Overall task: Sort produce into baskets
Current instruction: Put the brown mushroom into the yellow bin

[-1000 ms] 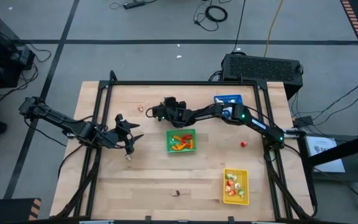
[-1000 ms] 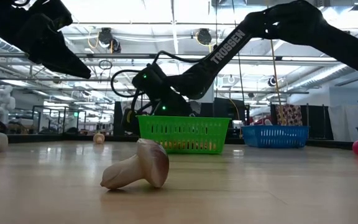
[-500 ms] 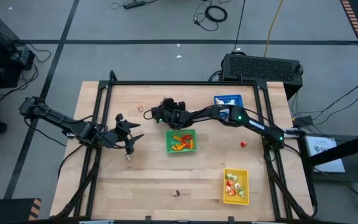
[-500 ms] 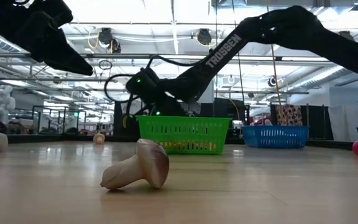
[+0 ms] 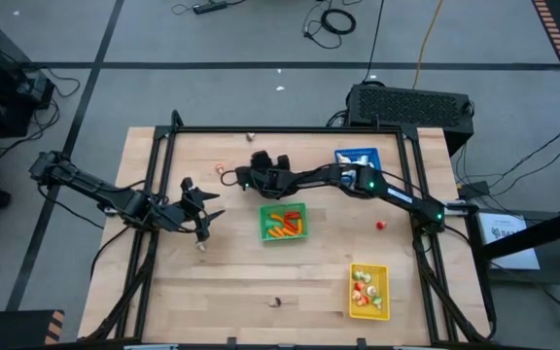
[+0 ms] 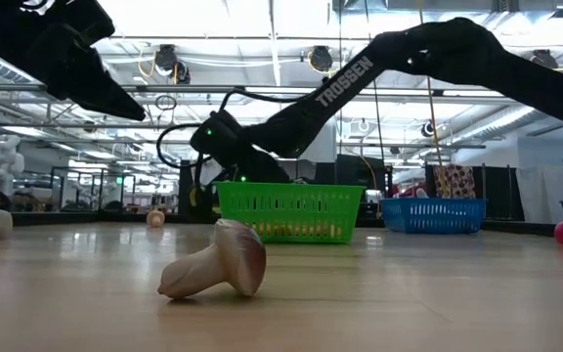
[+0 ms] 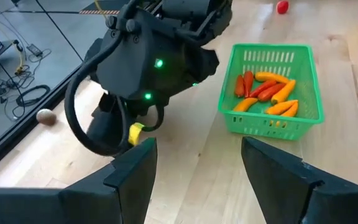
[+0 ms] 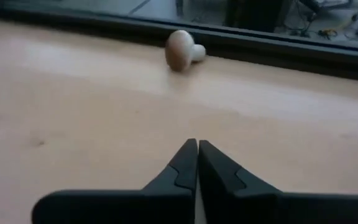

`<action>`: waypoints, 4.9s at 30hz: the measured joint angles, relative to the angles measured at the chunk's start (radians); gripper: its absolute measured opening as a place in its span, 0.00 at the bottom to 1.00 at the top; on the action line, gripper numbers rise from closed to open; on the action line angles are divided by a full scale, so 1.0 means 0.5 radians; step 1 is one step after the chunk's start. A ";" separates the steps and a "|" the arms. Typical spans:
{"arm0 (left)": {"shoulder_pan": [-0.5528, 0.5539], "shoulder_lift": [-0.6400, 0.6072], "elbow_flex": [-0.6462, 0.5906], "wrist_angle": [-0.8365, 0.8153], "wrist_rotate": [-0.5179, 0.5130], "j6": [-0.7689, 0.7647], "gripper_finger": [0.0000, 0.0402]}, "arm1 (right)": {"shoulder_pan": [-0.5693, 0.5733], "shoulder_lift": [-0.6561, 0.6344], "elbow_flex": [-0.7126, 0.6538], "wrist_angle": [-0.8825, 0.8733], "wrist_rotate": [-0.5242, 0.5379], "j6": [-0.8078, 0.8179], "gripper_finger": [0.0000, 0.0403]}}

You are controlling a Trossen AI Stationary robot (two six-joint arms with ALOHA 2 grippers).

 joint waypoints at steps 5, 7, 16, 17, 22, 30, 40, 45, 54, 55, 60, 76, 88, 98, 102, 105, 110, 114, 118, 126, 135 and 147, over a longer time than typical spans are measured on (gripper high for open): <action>0.000 0.000 0.000 -0.001 0.012 -0.001 0.60 | 0.124 -0.168 -0.006 -0.216 -0.122 -0.152 0.00; 0.000 0.000 0.000 0.005 0.049 -0.001 0.60 | 0.164 -0.269 -0.005 -0.333 -0.132 -0.184 0.00; 0.001 0.000 0.000 0.018 0.057 -0.052 0.60 | 0.135 -0.690 -0.001 -0.613 -0.754 -0.353 0.00; 0.001 0.000 0.000 0.018 0.057 -0.053 0.60 | 0.102 -0.718 0.000 -0.618 -0.851 -0.375 0.00; 0.017 0.000 0.000 0.003 -0.052 -0.179 0.60 | -0.026 -0.797 0.000 -0.742 -1.012 -0.478 0.00; 0.133 0.002 0.000 -0.135 -0.102 -0.325 0.60 | -0.453 -0.758 0.001 -0.775 -1.763 -0.257 0.00; 0.369 0.003 0.000 -0.203 -0.107 -0.523 0.60 | -0.815 -0.698 0.001 -0.406 -2.108 0.019 0.00; 0.541 0.039 -0.016 -0.194 -0.077 -0.439 0.60 | -0.807 -0.753 0.000 -0.474 -2.345 -0.183 0.00; 1.643 0.520 0.026 0.550 0.965 -0.009 0.60 | -0.671 -1.090 0.000 -1.154 -2.211 -0.699 0.00; 1.773 0.614 0.064 0.576 1.081 -0.029 0.60 | -0.654 -1.141 0.000 -1.220 -2.149 -0.750 0.00; 2.093 1.155 0.423 0.636 1.493 -0.149 0.60 | -0.616 -1.392 0.002 -1.485 -1.817 -0.946 0.00; 2.102 2.030 1.320 0.021 1.225 -0.015 0.60 | -0.657 -1.565 0.000 -1.616 -1.668 -1.266 0.00; 2.215 2.180 1.370 0.104 1.167 0.121 0.60 | -0.678 -1.558 0.000 -1.542 -1.676 -1.283 0.00; 2.252 2.469 1.546 0.085 1.183 0.186 0.60 | -0.678 -1.558 0.000 -1.583 -1.681 -1.296 0.00; 2.253 2.471 1.546 0.113 1.167 0.216 0.60 | -0.699 -1.558 0.000 -1.578 -1.681 -1.326 0.00; 2.269 2.477 1.560 0.142 1.157 0.217 0.60 | -0.710 -1.558 0.000 -1.573 -1.681 -1.327 0.00; 2.275 2.483 1.563 0.201 1.136 0.219 0.60 | -0.712 -1.558 0.000 -1.573 -1.681 -1.327 0.00; 2.275 2.483 1.563 0.200 1.148 0.253 0.59 | -0.711 -1.558 0.000 -1.578 -1.681 -1.318 0.00; 2.276 2.479 1.564 0.159 1.283 0.316 0.46 | -0.712 -1.558 0.000 -1.595 -1.681 -1.261 0.00; 2.258 2.435 1.567 -0.012 1.378 0.450 0.18 | -0.688 -1.558 0.000 -1.786 -1.679 -1.126 0.00; 2.059 1.945 1.470 -0.650 1.573 0.639 0.20 | -0.408 -1.558 -0.001 -2.018 -1.656 -1.012 0.00; 1.452 0.384 0.281 -0.157 2.065 0.087 0.20 | 0.339 -1.651 -0.613 -1.207 -1.302 -0.924 0.00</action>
